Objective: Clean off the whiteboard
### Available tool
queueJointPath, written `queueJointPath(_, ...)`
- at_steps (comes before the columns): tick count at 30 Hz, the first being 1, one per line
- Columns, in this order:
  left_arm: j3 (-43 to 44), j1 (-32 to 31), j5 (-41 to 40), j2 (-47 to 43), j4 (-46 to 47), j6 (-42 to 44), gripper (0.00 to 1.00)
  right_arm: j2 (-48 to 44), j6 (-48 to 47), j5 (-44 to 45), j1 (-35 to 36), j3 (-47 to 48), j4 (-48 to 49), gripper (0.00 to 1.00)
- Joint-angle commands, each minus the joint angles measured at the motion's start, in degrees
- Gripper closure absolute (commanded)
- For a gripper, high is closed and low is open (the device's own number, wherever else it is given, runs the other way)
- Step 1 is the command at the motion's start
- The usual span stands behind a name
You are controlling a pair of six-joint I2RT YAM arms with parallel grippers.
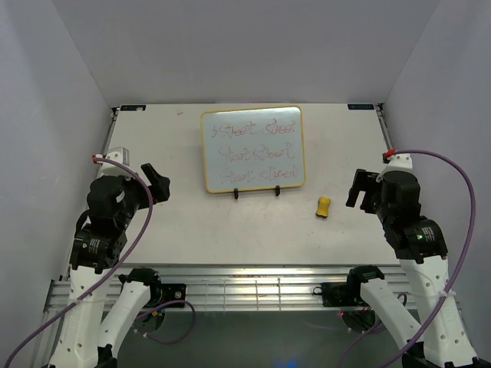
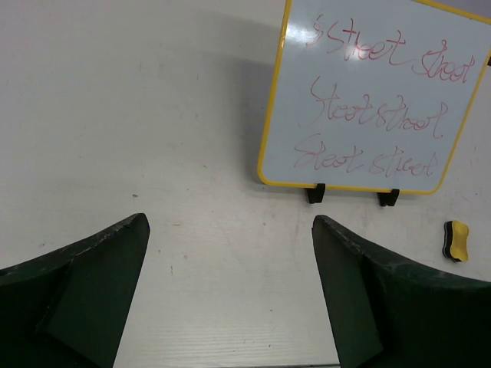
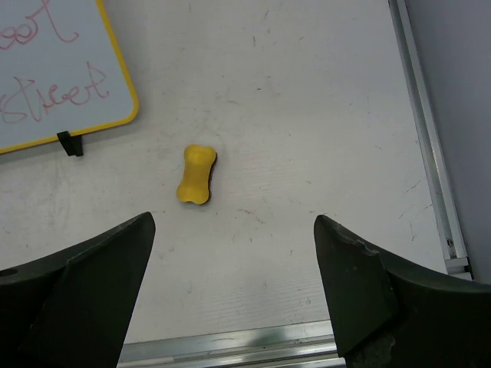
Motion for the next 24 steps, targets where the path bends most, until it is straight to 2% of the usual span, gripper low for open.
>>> queueJointPath(1,0.9,-0.2,1.3,0.8,0.6,-0.6,0.02,-0.6,-0.1,0.6,0.3,-0.4,3.9,0.10)
queueJointPath(5,0.5,-0.2,4.0,3.2,1.3,-2.8,0.02,-1.6,0.1,-2.2,0.3,-2.0,5.4,0.10)
queueJointPath(7,-0.2,-0.2,10.3,4.9,3.1,-3.7,0.02,-2.9,1.9,-4.1,0.3,-4.4,7.9,0.10)
queueJointPath(9,-2.2,-0.3,15.5,5.8,8.2,-4.0,0.02,-5.6,2.2,-7.9,0.3,-6.6,11.8,0.10)
queueJointPath(10,-3.0,-0.2,21.2,6.2,10.6,-4.0,0.02,-6.6,2.3,-9.2,0.3,-7.5,12.9,0.10)
queueJointPath(13,-5.4,-0.2,25.3,9.0,20.5,-5.7,0.02,-9.1,2.6,-14.3,0.3,-9.7,15.9,0.10)
queueJointPath(16,-3.9,-0.1,26.9,17.1,26.9,-7.8,0.02,-9.3,2.2,-16.8,0.3,-9.8,15.8,0.10)
queueJointPath(20,0.9,1.0,35.3,30.1,35.9,-10.8,0.02,-9.3,0.5,-21.1,0.3,-9.3,14.7,0.10)
queueJointPath(21,2.3,1.7,36.8,35.0,36.9,-10.9,0.02,-9.4,0.1,-22.0,0.3,-8.6,14.3,0.10)
queueJointPath(24,7.5,4.5,39.3,41.4,39.7,-8.0,0.02,-9.1,-2.0,-27.0,0.3,-7.8,12.2,0.10)
